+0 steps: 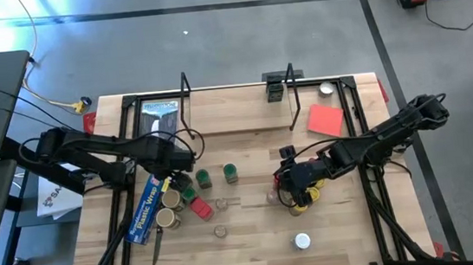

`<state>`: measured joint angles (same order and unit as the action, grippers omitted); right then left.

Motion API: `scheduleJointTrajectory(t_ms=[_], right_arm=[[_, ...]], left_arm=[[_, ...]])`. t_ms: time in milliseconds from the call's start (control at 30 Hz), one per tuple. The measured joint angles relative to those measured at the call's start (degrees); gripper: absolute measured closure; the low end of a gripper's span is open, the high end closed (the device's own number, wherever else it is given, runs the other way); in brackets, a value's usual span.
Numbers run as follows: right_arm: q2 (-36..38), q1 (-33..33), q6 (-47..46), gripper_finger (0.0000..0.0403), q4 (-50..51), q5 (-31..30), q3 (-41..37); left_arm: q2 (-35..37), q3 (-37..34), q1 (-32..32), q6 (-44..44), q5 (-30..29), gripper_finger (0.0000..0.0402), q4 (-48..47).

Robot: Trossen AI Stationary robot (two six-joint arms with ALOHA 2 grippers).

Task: Shelf spices
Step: Move the white seasoning bottle to the bottom left of the table

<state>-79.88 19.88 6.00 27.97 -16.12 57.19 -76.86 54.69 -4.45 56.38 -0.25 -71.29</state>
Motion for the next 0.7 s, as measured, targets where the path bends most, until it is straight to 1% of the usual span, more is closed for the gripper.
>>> scheduleJointTrajectory(t_ms=[133,300,400,533,600,700], right_arm=[[0.0,0.0,0.0,0.0217,0.0,0.0,0.0],[0.0,0.0,0.0,0.0217,0.0,0.0,0.0],[0.0,0.0,0.0,0.0217,0.0,0.0,0.0],[0.0,0.0,0.0,0.0217,0.0,0.0,0.0],[0.0,0.0,0.0,0.0217,0.0,0.0,0.0],[0.0,0.0,-0.1,0.0217,0.0,0.0,0.0]], left_arm=[[0.0,-0.6,0.0,-0.6,-0.1,0.0109,2.7],[0.0,-0.5,0.0,-1.1,-0.3,0.0131,4.0],[0.0,-0.5,0.0,-1.1,-0.3,0.0158,3.9],[0.0,-0.5,0.3,-2.1,0.2,0.0203,3.9],[0.0,-0.4,0.9,-2.7,1.2,0.0205,3.4],[0.0,1.6,1.9,-4.2,0.9,0.0205,0.2]])
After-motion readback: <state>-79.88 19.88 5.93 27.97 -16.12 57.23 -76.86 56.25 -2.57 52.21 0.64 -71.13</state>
